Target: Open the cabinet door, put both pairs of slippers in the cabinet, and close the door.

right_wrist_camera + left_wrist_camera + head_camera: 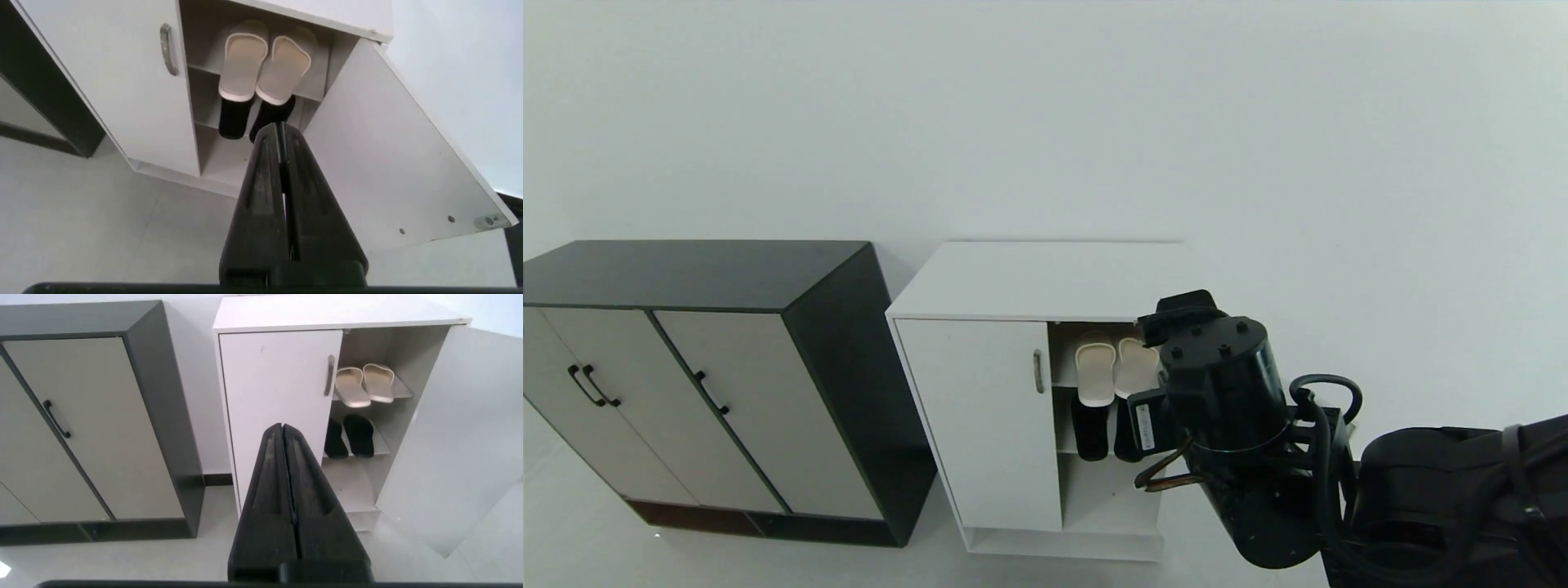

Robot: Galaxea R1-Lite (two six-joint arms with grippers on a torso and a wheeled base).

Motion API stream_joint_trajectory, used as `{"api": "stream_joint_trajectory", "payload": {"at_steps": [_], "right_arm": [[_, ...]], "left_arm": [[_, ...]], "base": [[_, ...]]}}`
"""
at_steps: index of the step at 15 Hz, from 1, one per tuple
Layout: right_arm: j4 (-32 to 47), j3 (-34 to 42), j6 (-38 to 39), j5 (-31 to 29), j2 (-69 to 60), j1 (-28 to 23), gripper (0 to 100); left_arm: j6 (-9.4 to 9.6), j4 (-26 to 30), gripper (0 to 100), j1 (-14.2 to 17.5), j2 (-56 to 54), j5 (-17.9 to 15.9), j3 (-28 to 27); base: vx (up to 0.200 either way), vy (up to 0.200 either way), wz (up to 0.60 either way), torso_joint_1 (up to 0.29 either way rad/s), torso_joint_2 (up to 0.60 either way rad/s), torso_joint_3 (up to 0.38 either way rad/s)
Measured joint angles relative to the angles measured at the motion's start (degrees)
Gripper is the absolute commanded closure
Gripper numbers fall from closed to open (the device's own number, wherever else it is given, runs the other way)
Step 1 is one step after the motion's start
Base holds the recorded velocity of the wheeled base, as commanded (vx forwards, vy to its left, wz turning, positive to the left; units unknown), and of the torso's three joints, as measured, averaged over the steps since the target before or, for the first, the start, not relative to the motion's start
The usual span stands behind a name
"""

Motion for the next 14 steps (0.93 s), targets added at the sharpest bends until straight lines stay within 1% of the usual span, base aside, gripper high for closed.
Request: {"api": "stream_joint_trajectory", "payload": {"at_steps": [6,7,9,10,11,12,14], "right_arm": [[-0.4,0.3,-0.2,0.0,0.1,-0.9,100],[-0.7,0.2,-0.2,0.0,0.1,-1.1,100],[-2.0,0.1,-0.7,0.3,0.2,-2.9,100],[-3.3,-0.1,-1.3,1.5,0.4,-4.5,100],[-5.3,-0.1,-1.6,4.6,0.7,-6.2,100],[-6.7,0.0,-1.8,9.0,1.0,-7.9,100],[-7.5,-0.1,-1.7,14.2,1.6,-12.1,100]], "left_arm": [[0.00,0.0,100,0.0,0.0,0.0,0.0],[0.00,0.0,100,0.0,0.0,0.0,0.0],[-0.04,0.0,100,0.0,0.0,0.0,0.0],[-0.04,0.0,100,0.1,0.0,0.0,0.0],[-0.06,0.0,100,0.0,0.0,0.0,0.0],[-0.06,0.0,100,0.0,0.0,0.1,0.0],[-0.06,0.0,100,0.0,0.0,0.0,0.0]], "base": [[0.000,0.000,-0.60,0.006,0.00,0.002],[0.000,0.000,0.00,0.000,0.00,0.000],[0.000,0.000,0.00,0.000,0.00,0.000],[0.000,0.000,0.00,0.000,0.00,0.000],[0.000,0.000,0.00,0.000,0.00,0.000],[0.000,0.000,0.00,0.000,0.00,0.000],[0.000,0.000,0.00,0.000,0.00,0.000]]}}
